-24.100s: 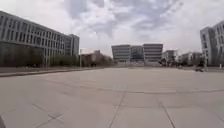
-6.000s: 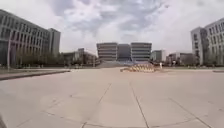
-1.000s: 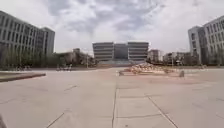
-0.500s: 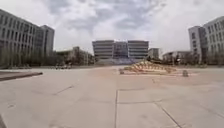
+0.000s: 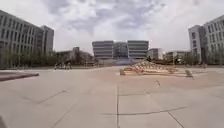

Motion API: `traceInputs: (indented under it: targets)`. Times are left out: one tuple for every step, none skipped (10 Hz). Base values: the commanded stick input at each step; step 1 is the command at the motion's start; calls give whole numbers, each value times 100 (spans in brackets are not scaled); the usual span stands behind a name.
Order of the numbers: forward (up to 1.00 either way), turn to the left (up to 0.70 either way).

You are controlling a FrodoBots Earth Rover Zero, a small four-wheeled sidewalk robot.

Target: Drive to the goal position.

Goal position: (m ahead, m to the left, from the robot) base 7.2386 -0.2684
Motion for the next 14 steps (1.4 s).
traceInputs:
  targets:
    - [70,0]
    - [70,0]
    - [70,0]
    - [70,0]
    - [70,0]
    - [70,0]
    - [70,0]
    - [70,0]
    - [70,0]
    - [70,0]
    - [70,0]
    - [70,0]
    - [70,0]
    - [70,1]
